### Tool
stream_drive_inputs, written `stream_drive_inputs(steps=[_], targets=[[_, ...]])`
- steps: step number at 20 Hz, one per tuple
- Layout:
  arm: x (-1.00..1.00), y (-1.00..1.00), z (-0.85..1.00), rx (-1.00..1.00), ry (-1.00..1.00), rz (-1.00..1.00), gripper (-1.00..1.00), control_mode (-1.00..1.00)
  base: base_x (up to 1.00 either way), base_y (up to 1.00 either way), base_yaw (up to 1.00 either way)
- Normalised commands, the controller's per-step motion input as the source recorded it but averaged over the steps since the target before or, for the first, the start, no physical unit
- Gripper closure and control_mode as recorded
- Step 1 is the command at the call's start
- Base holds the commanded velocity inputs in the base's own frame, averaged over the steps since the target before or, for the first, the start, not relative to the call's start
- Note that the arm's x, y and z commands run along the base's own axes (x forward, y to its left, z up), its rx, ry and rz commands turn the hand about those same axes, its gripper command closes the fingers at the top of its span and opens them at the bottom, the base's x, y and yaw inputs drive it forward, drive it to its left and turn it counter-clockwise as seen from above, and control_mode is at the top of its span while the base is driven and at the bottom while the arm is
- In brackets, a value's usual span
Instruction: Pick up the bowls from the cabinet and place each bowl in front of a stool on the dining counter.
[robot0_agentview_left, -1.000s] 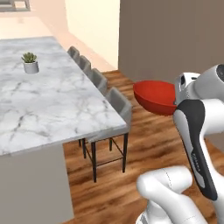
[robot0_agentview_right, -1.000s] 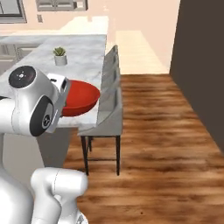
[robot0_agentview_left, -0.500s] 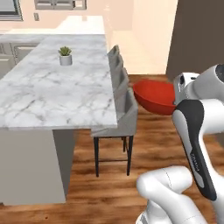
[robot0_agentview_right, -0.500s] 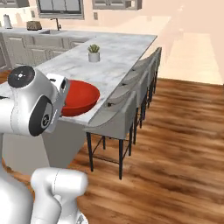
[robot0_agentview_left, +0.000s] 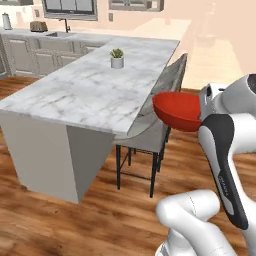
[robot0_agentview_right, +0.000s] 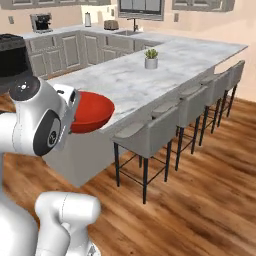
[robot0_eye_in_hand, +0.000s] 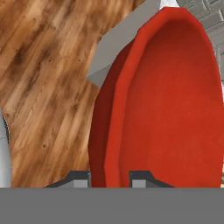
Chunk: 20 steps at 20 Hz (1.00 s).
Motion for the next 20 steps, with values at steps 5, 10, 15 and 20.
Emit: stream_drive_inputs(steps=[5, 10, 15, 20], targets=[[0.0, 0.0, 0.0, 0.0, 0.0, 0.0, 1.0, 1.0, 0.23, -0.98, 0.57], [0.0, 0.0, 0.0, 0.0, 0.0, 0.0, 1.0, 1.0, 0.11, -0.89, 0.59], [0.0, 0.0, 0.0, 0.0, 0.0, 0.0, 1.0, 1.0, 0.11, -0.95, 0.59], [0.0, 0.0, 0.0, 0.0, 0.0, 0.0, 1.0, 1.0, 0.04, -0.98, 0.56]])
